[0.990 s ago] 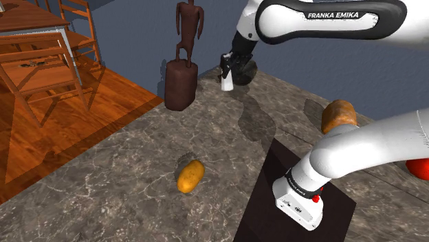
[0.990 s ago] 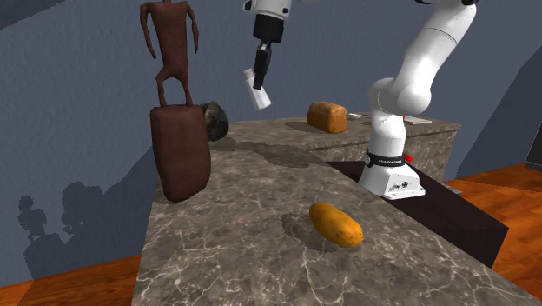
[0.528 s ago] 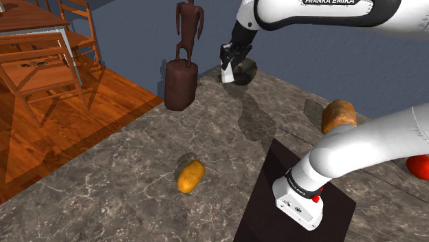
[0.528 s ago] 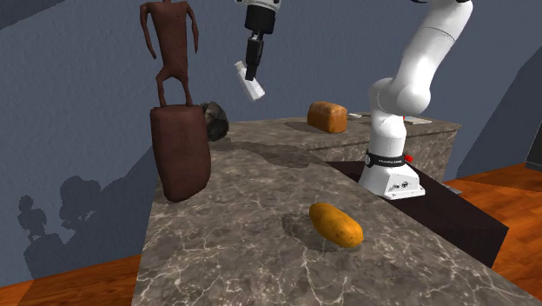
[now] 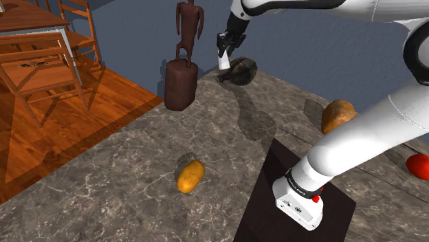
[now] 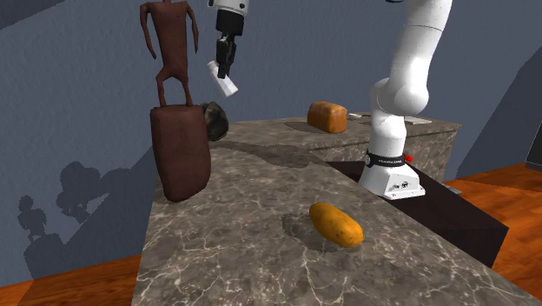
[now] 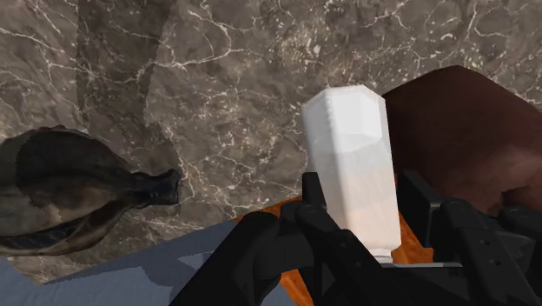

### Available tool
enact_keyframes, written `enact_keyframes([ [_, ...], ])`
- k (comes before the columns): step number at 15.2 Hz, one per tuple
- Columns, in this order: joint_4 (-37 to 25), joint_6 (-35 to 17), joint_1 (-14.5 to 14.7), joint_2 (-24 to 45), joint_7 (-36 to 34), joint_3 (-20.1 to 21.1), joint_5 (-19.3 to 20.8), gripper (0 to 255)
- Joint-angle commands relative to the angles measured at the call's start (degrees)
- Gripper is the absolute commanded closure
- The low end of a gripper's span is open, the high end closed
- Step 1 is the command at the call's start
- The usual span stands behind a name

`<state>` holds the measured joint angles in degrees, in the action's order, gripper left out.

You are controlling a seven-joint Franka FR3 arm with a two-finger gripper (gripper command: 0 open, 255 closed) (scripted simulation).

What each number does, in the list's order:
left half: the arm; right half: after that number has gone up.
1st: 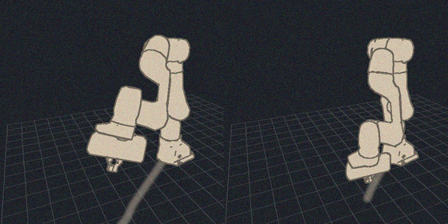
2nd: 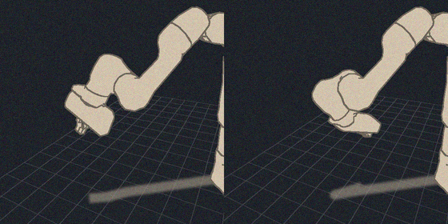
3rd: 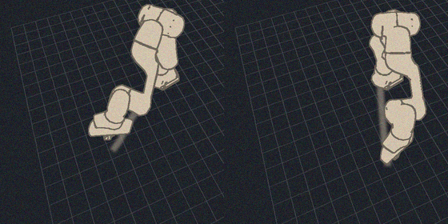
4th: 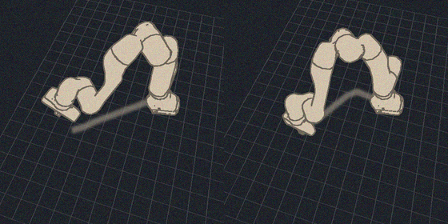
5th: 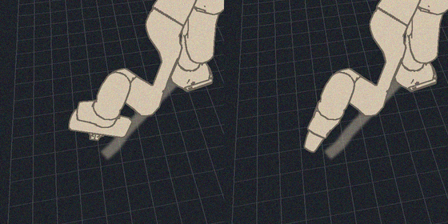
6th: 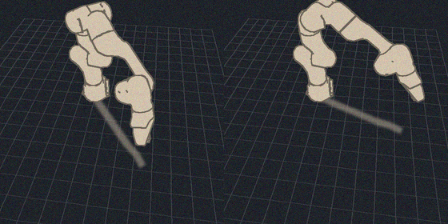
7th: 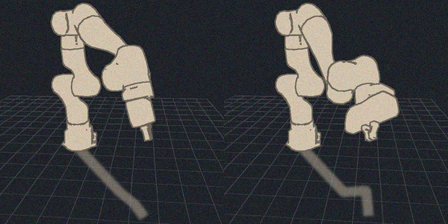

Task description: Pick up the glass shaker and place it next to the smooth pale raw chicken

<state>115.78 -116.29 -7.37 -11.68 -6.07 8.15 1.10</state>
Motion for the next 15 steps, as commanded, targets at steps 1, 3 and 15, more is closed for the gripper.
enact_keyframes([
  [1,-3.7,-0.04,-0.69,3.69,1.33,-0.78,0.39,255],
  [3,-8.0,0.37,-1.32,7.57,2.59,-1.48,0.68,255],
  [15,-44.51,9.43,-4.61,34.94,9.46,-4.38,1.13,255],
])
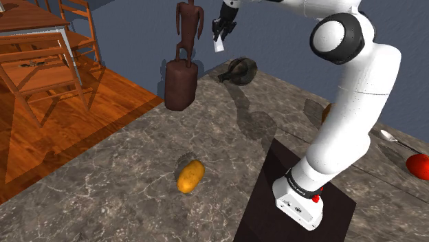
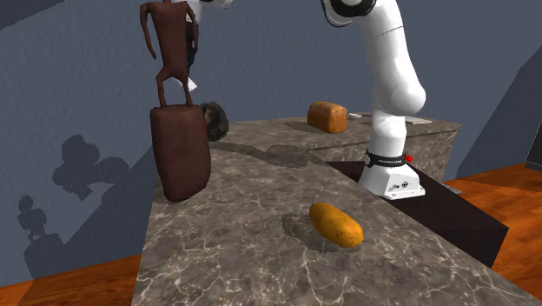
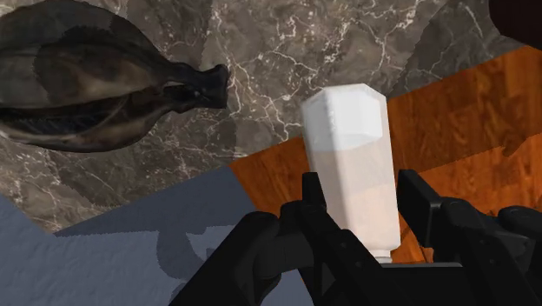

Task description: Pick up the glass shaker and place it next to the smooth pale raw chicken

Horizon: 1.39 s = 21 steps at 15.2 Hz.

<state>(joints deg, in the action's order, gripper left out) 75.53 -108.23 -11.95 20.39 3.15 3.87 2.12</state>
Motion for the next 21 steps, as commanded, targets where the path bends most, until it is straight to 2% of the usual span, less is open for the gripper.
enact_keyframes([
  [1,-8.96,3.0,-0.25,5.93,0.75,-0.25,0.11,255],
  [3,-20.63,7.34,-0.6,13.25,1.77,-0.54,0.13,255],
  [4,-29.02,10.7,-0.69,18.28,2.29,-0.69,0.17,255],
  [5,-41.61,16.04,-0.58,25.51,2.81,-0.86,0.26,255],
  [7,-34.02,11.84,-0.84,22.13,2.71,-0.79,0.18,255],
  [10,-27.44,7.7,-1.05,19.7,2.63,-0.73,0.12,255],
  [21,-13.49,-3.05,-1.44,16.49,2.46,-0.69,0.07,255],
])
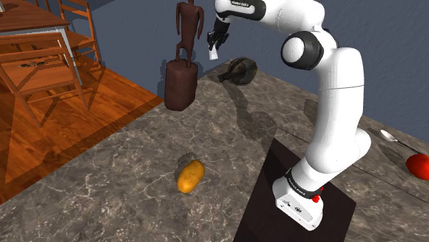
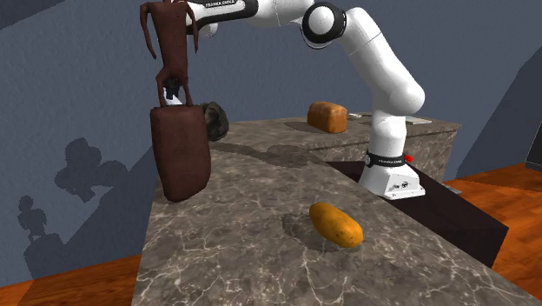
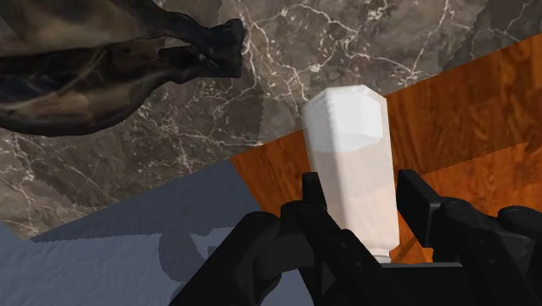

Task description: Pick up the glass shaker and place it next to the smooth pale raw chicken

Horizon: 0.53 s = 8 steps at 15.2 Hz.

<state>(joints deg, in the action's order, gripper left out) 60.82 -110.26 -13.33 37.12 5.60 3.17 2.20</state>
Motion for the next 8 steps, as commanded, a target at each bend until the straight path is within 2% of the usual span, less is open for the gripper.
enact_keyframes([
  [1,2.12,-1.84,-0.07,-0.32,-0.01,0.0,0.0,255],
  [8,7.43,-7.2,-0.17,-0.27,-0.1,-0.03,0.04,255],
])
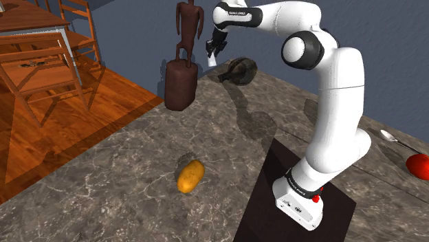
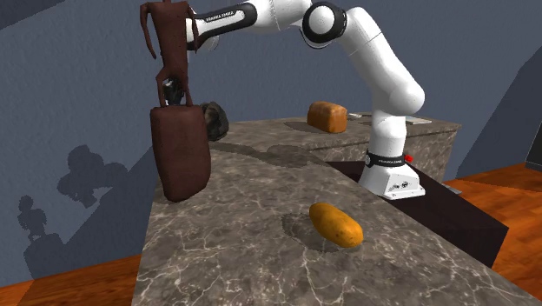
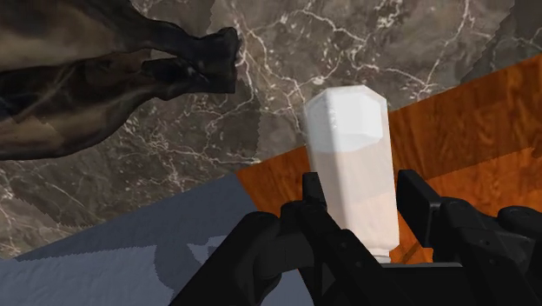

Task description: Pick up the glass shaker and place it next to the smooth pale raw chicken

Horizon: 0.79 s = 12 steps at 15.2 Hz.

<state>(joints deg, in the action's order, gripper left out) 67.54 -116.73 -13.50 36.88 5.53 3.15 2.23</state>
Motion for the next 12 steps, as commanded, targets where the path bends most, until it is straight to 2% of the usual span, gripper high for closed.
enact_keyframes([
  [1,1.35,-1.45,-0.01,0.06,-0.04,-0.01,0.02,255],
  [12,6.83,-8.77,-0.06,1.9,-0.19,-0.11,0.18,255],
])
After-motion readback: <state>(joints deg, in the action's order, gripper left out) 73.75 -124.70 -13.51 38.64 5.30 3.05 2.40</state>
